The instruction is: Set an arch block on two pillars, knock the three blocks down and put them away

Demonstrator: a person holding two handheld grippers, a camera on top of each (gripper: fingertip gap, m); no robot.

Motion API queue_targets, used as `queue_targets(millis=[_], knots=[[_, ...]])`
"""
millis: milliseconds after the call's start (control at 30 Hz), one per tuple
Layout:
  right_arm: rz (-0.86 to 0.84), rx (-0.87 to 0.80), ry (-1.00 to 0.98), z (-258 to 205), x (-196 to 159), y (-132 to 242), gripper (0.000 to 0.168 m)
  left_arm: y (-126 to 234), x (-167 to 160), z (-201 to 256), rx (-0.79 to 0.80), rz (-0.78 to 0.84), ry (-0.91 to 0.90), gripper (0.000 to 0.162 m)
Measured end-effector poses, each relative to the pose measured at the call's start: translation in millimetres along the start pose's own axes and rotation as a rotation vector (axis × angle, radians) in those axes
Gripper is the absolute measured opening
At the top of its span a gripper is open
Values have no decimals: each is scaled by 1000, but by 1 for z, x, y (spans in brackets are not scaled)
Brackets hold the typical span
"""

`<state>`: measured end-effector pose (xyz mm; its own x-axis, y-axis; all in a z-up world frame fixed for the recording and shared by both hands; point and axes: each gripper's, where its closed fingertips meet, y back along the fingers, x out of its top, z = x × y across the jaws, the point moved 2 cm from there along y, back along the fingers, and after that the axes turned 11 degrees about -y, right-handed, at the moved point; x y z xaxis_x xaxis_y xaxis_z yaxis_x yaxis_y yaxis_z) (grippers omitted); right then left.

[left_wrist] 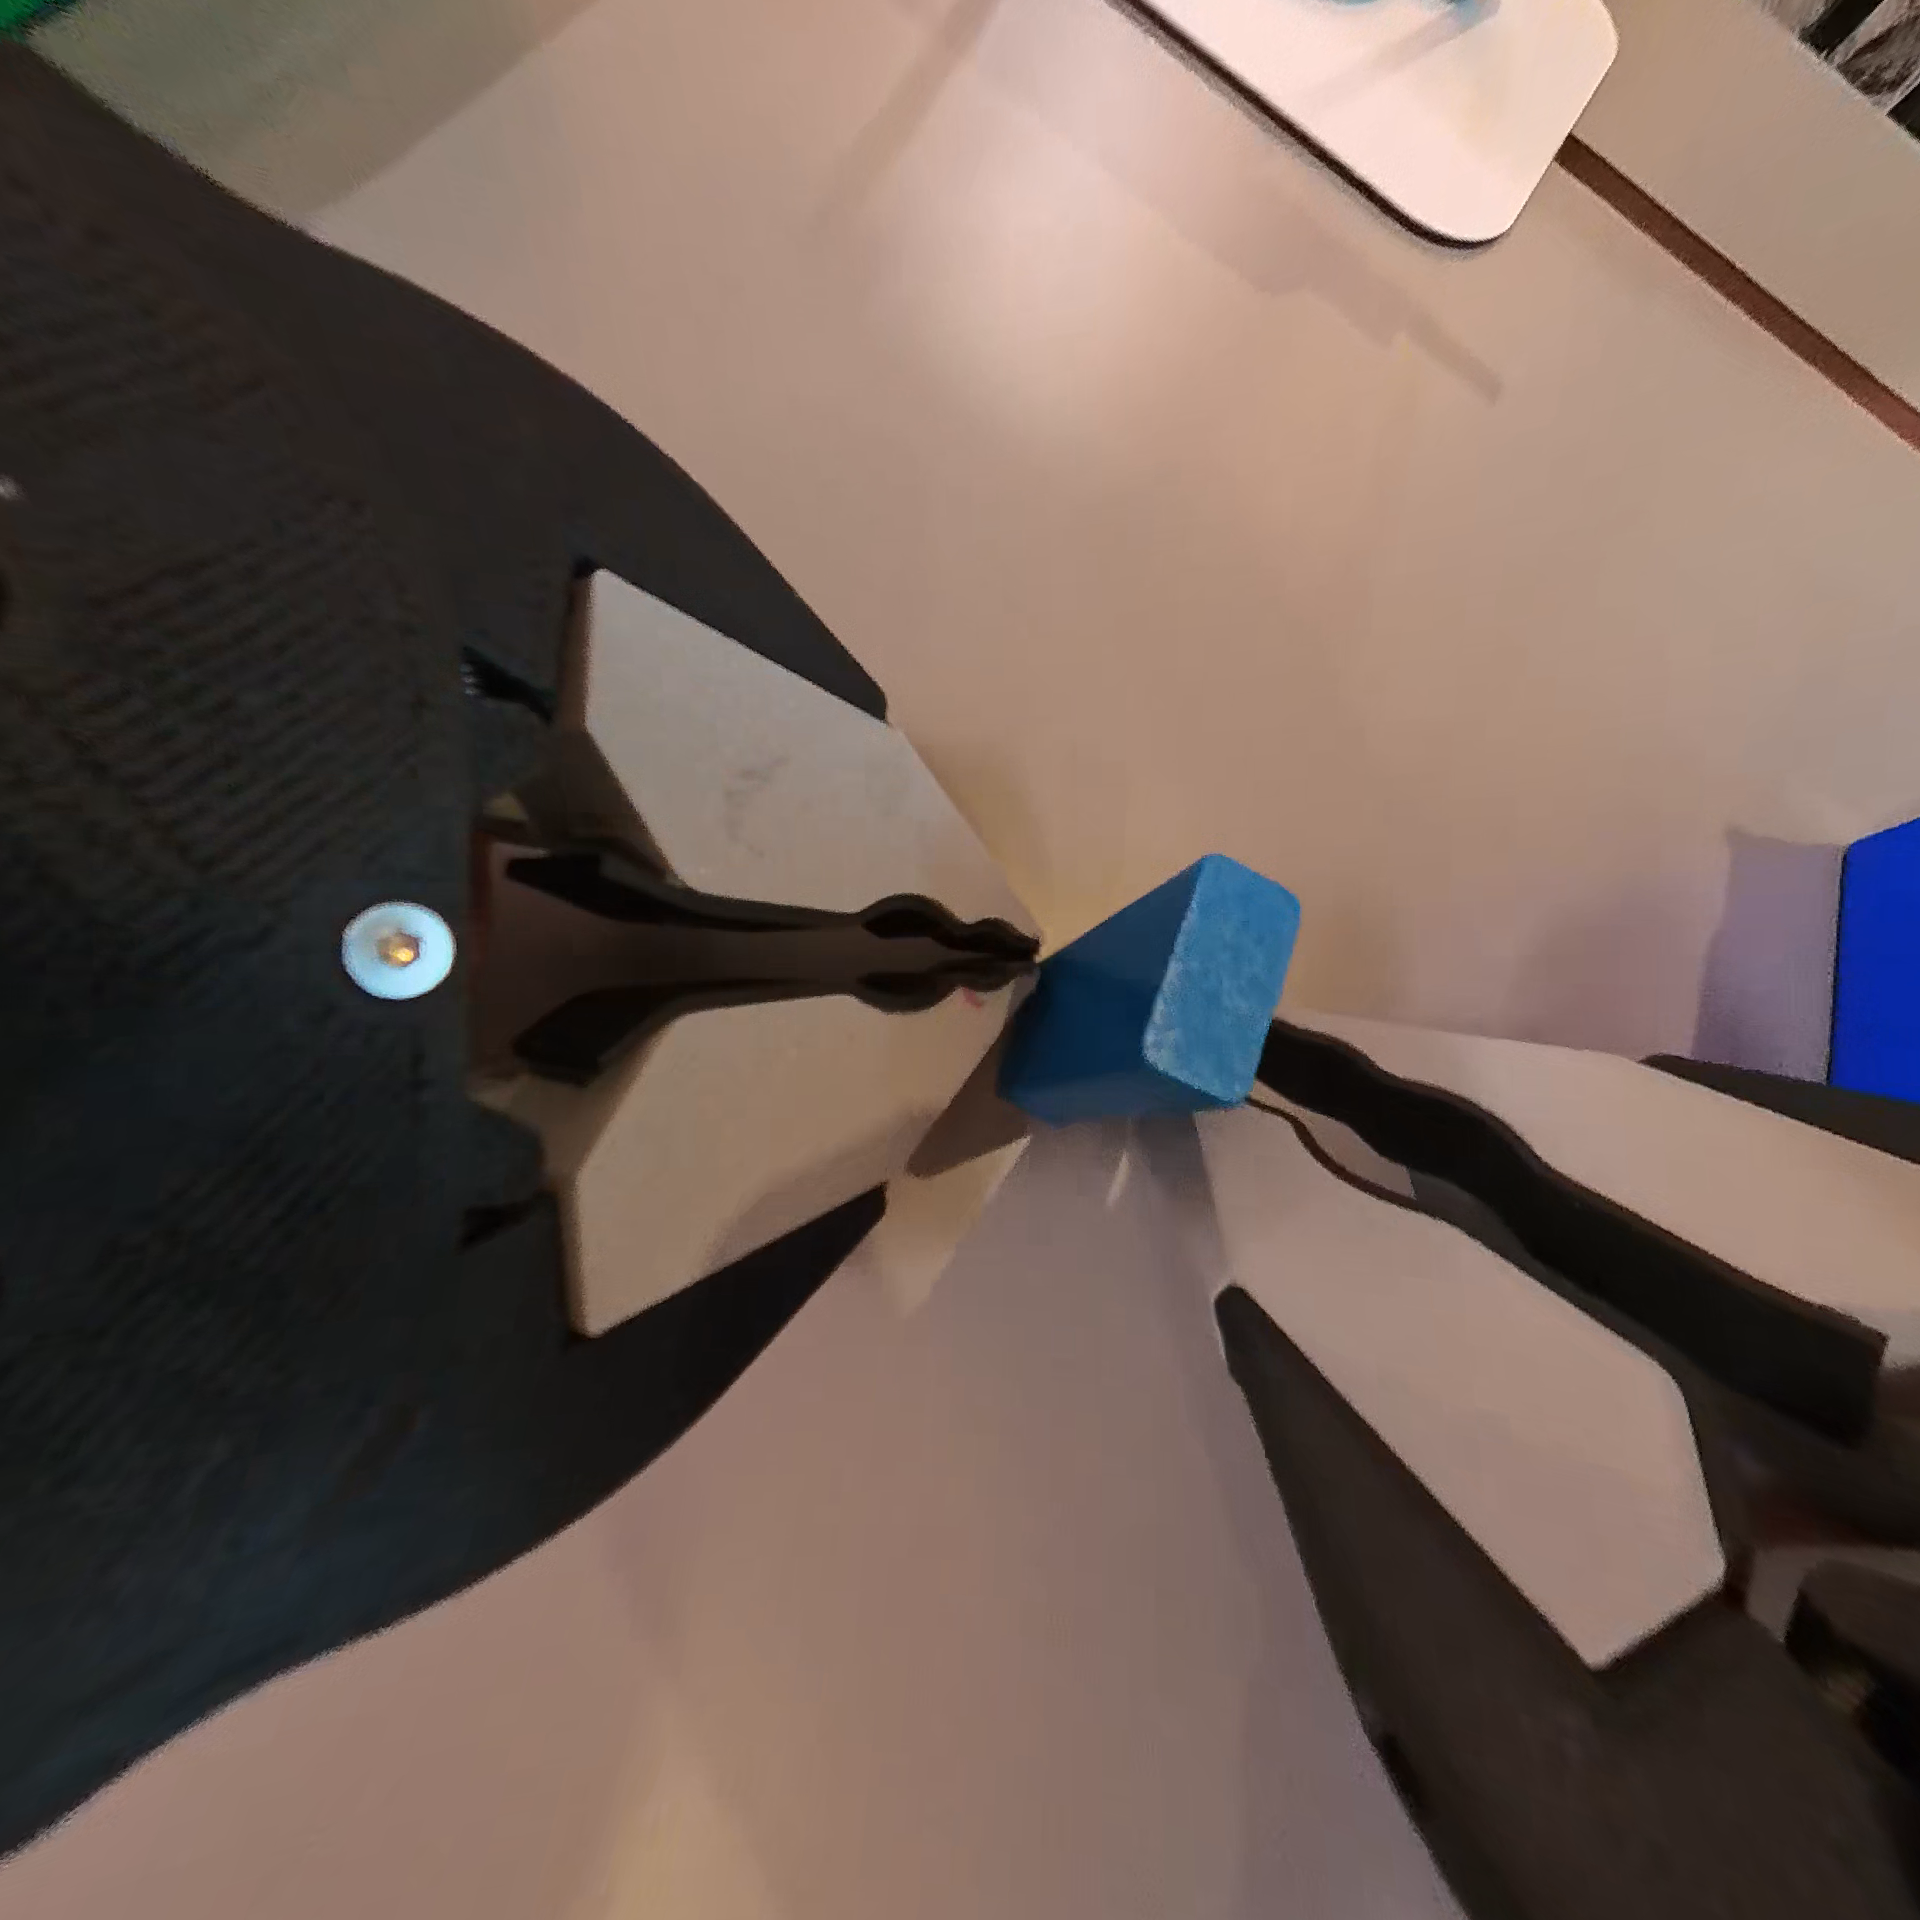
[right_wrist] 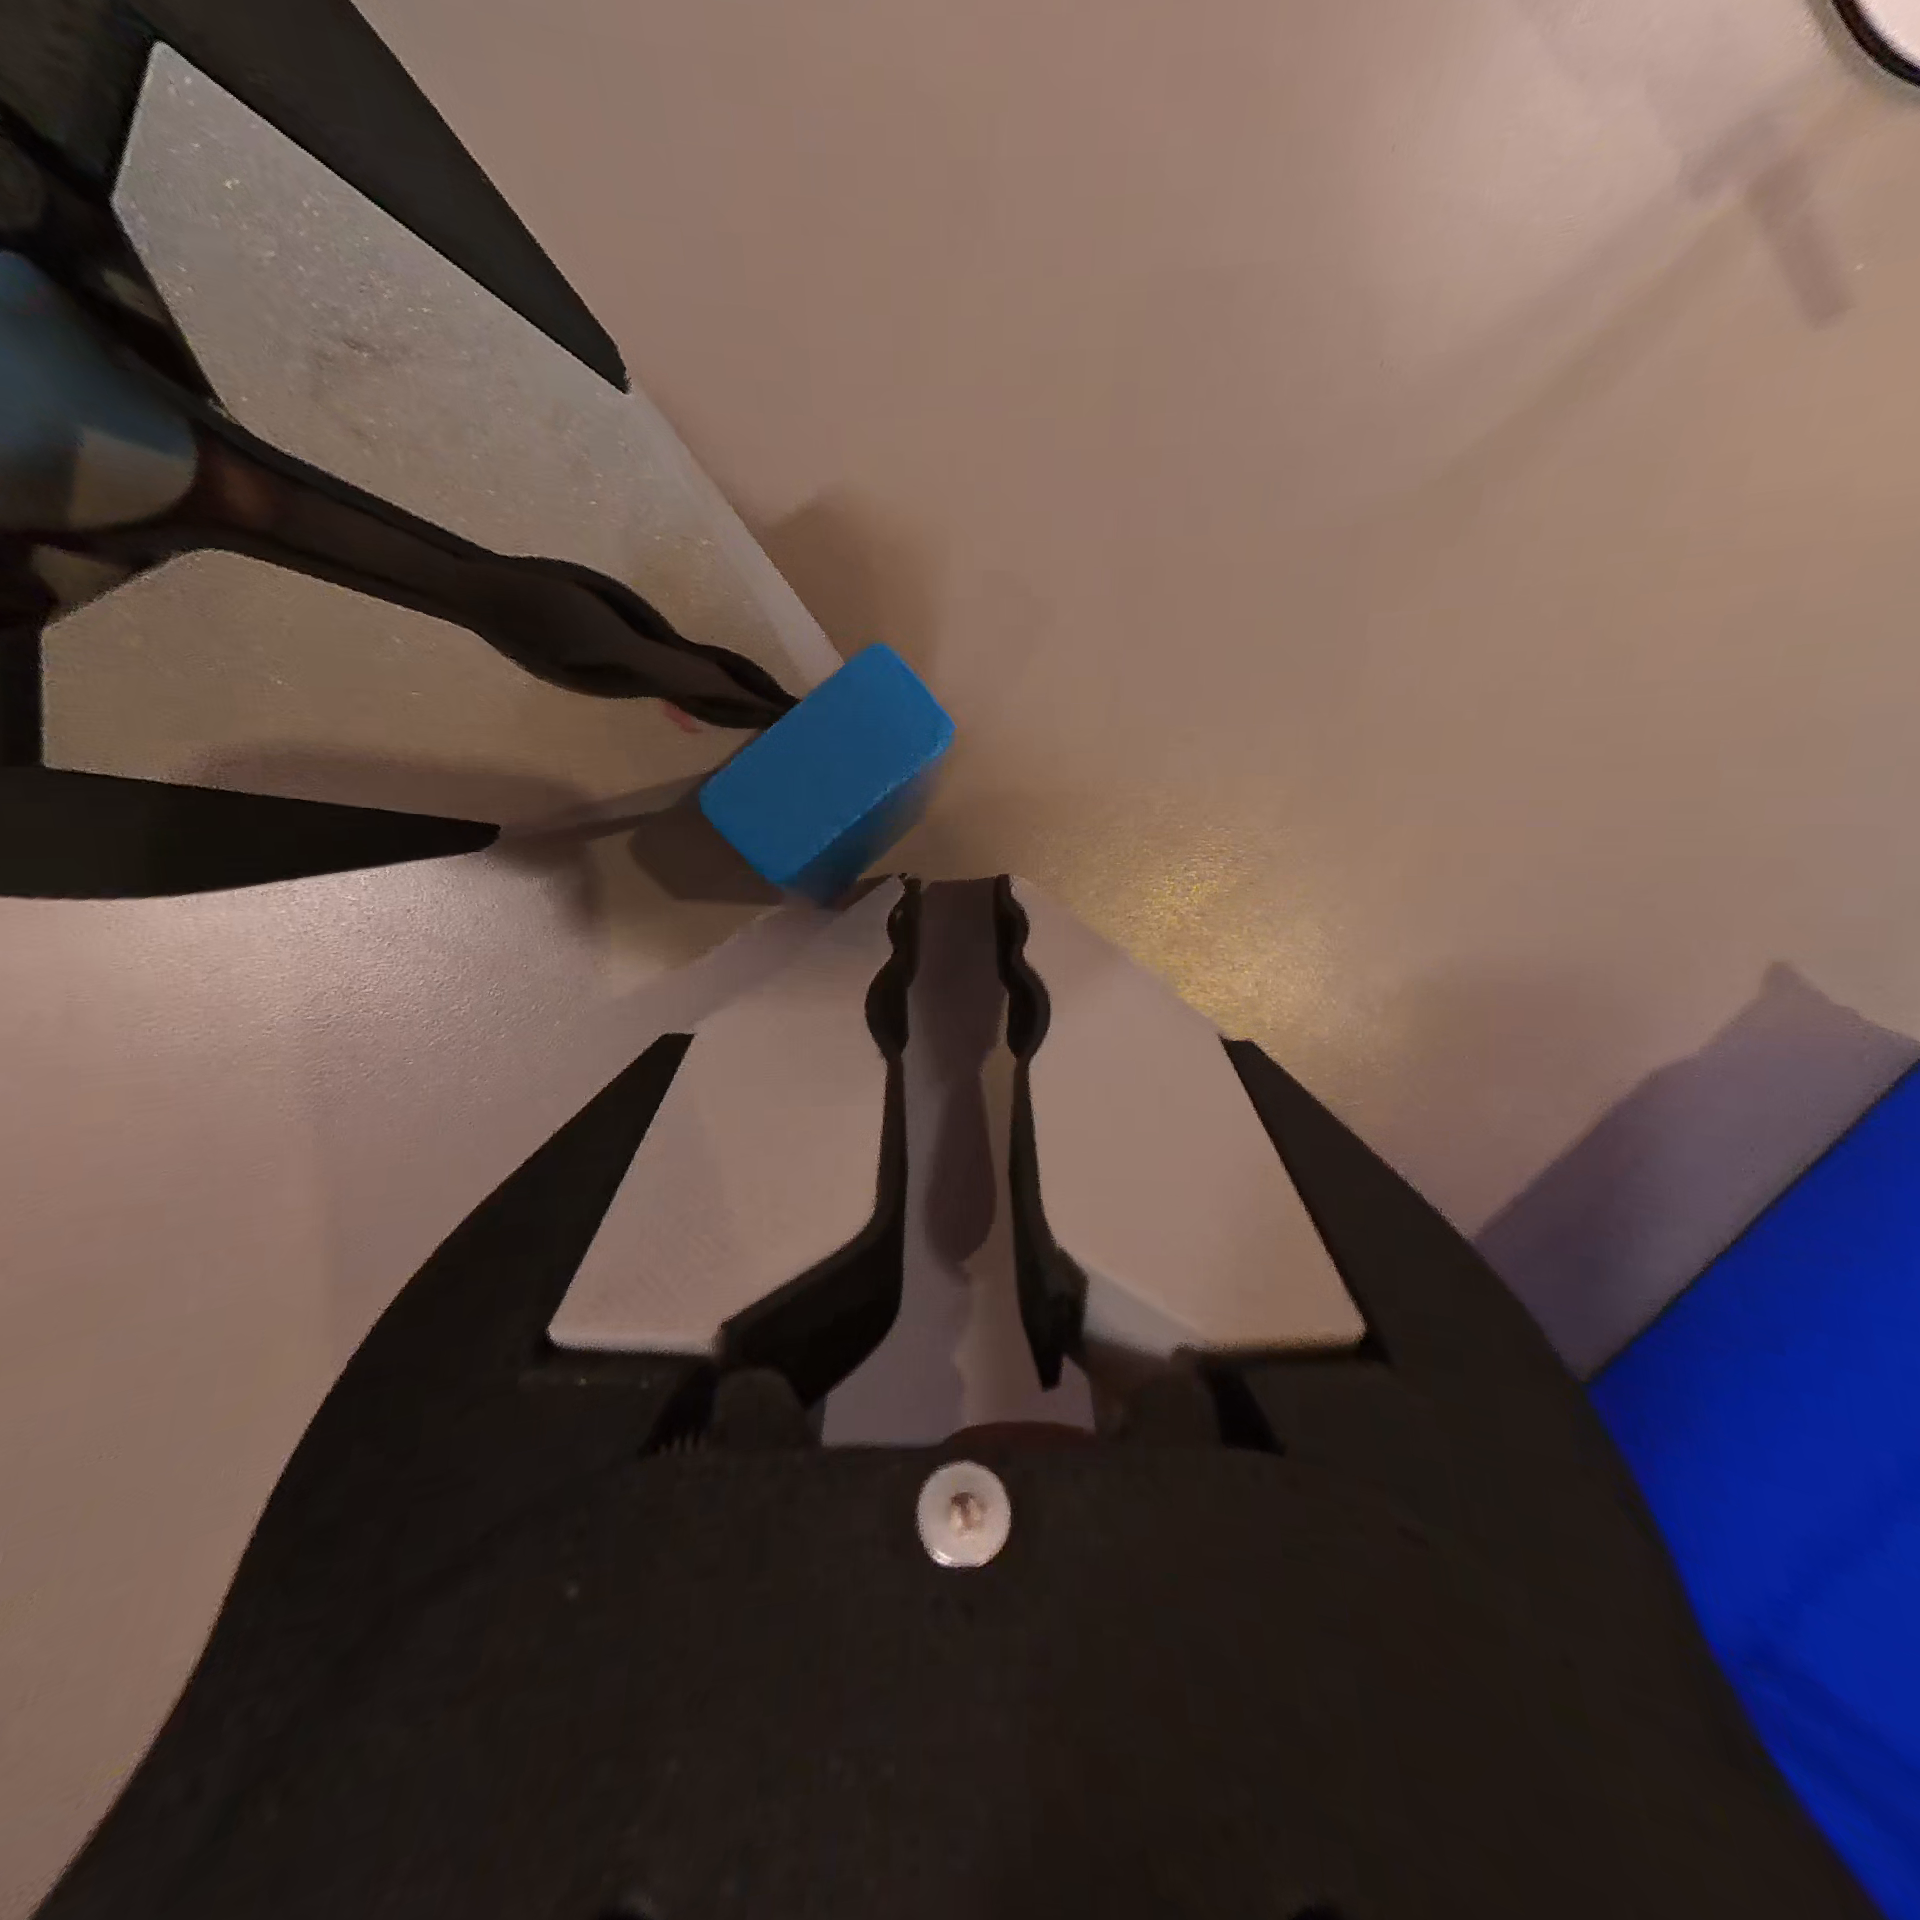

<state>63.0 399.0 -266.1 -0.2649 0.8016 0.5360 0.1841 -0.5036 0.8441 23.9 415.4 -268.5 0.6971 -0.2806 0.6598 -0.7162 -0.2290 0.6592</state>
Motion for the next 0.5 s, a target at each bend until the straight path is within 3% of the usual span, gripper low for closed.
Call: queue_targets(millis=[500], knots=[[40,44,-90,6,5,-4,5,-8,5,-5,96,-32,-74,0]])
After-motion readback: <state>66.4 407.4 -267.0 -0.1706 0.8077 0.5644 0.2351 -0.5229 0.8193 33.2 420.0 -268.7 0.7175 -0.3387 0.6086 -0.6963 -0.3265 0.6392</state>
